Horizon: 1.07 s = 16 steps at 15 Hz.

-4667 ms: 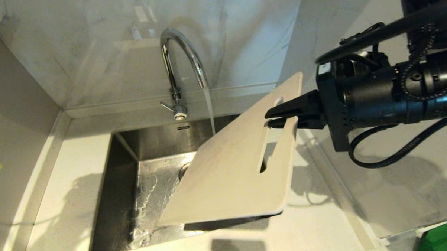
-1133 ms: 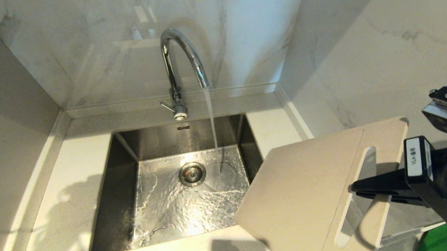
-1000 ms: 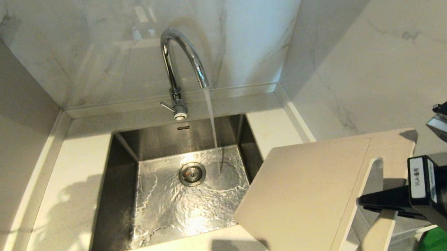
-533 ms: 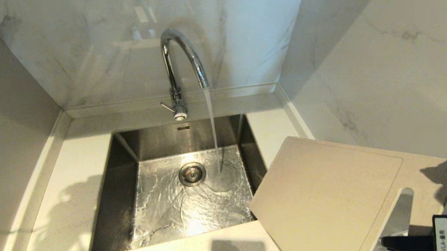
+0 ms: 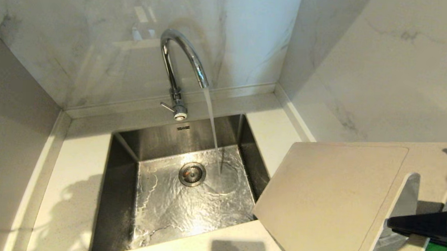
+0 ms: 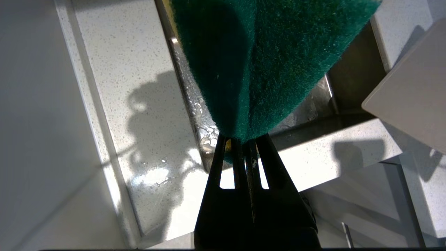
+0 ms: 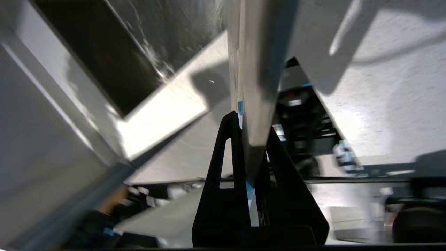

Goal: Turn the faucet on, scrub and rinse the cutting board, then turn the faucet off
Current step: Put down the cutting board

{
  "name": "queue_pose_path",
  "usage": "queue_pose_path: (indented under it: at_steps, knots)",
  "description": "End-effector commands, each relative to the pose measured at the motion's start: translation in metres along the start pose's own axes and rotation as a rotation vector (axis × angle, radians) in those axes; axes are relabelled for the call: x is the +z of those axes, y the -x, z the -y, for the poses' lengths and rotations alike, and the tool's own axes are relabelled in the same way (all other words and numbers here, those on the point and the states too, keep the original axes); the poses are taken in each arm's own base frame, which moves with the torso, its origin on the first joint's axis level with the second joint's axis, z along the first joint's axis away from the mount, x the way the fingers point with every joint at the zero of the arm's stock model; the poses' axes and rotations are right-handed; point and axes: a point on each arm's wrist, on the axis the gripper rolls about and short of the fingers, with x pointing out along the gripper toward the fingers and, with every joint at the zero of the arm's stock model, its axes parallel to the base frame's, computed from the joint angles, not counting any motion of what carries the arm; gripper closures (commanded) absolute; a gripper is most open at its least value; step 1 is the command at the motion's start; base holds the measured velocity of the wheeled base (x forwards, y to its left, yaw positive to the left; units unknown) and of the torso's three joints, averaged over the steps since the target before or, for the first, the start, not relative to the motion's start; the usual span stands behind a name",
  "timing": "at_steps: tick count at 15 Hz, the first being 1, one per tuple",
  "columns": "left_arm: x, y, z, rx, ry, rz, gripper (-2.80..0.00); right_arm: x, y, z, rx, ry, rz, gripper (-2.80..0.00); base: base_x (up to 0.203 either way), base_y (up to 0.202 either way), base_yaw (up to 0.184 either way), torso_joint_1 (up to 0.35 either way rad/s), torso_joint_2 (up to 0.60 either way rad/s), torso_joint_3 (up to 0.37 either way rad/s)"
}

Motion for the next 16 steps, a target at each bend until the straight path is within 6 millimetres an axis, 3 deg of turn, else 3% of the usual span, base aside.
queue_pose_path:
  at_steps: [1,7,11,16]
  knots:
    - [-0.002,-0.001,0.000,0.002,0.001,-0.011,0.00,0.015,-0.006,-0.009,-0.004,-0.079,0.002,0.00,0.000,0.000,0.000,0.000,0.00,0.000]
    - [-0.003,-0.003,0.000,0.003,0.001,-0.018,0.00,0.039,0.035,-0.047,0.235,-0.317,-0.146,0.00,0.000,0.000,0.000,0.000,0.00,0.000]
    - [-0.003,-0.003,0.000,0.003,0.001,-0.018,0.00,0.029,0.058,-0.048,0.290,-0.328,-0.276,0.00,0.000,0.000,0.000,0.000,0.00,0.000]
    - [-0.004,-0.004,-0.001,0.003,0.001,-0.017,0.00,0.006,0.064,-0.031,0.267,-0.241,-0.359,0.00,0.000,0.000,0.000,0.000,0.00,0.000]
